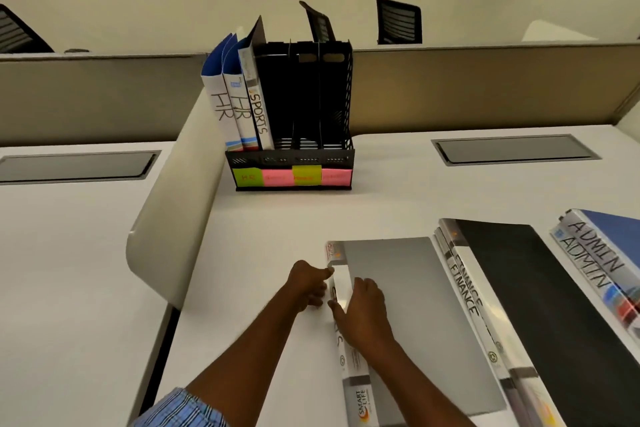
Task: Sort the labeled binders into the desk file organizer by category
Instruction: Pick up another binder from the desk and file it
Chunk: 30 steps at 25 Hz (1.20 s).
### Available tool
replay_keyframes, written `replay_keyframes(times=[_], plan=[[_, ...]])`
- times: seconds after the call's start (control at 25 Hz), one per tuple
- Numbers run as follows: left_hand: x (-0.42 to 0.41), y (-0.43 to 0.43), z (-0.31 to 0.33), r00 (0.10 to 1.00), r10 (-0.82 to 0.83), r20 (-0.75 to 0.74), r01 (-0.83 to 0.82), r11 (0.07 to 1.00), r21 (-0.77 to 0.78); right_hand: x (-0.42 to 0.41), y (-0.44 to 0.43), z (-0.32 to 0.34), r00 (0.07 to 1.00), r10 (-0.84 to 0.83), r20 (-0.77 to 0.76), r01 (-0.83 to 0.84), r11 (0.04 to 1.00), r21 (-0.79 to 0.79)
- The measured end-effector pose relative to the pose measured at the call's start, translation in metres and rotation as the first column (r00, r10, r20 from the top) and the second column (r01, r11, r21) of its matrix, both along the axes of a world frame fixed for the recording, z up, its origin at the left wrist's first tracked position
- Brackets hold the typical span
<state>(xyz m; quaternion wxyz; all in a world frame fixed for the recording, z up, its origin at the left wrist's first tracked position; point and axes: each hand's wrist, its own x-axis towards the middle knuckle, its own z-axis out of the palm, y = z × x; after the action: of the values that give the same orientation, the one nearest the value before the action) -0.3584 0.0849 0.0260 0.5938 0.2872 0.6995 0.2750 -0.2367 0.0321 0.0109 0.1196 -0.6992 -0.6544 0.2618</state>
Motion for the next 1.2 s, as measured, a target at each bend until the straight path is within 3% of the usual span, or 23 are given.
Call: replay_keyframes(times=[0.32,0.44,0.6,0.72,0.84,1.04,1.2], plan=[[0.017,-0.009,-0.007,0.978,0.164,0.125,-0.166,0.986,0.006,-0.003,-0.019,-0.008,0.974,0.189,0.121,-0.179,0.980,-0.092],[0.013,-0.009,-0.002,0.962,0.200,0.184,-0.207,0.978,0.020,-0.011,-0.021,-0.001,0.943,0.258,0.212,-0.258,0.966,-0.028],[-0.002,0.002,0.028,0.938,0.157,0.310,-0.203,0.972,0.122,-0.025,-0.011,0.023,0.945,0.202,0.256,-0.239,0.964,0.120],[-0.013,0.016,0.069,0.957,0.129,0.258,-0.208,0.929,0.307,-0.042,-0.003,0.049,0.978,0.128,0.166,-0.175,0.933,0.314],[-0.020,0.025,0.117,0.974,0.124,0.191,-0.206,0.834,0.511,-0.049,0.012,0.074,1.000,-0.017,0.010,0.009,0.835,0.550],[-0.027,0.033,0.182,0.997,0.027,0.079,-0.077,0.668,0.740,-0.069,0.055,0.117,0.973,-0.076,-0.219,0.205,0.725,0.658],[-0.031,0.040,0.210,0.998,0.067,0.012,-0.047,0.548,0.835,-0.092,0.086,0.142,0.932,-0.017,-0.362,0.287,0.646,0.708]])
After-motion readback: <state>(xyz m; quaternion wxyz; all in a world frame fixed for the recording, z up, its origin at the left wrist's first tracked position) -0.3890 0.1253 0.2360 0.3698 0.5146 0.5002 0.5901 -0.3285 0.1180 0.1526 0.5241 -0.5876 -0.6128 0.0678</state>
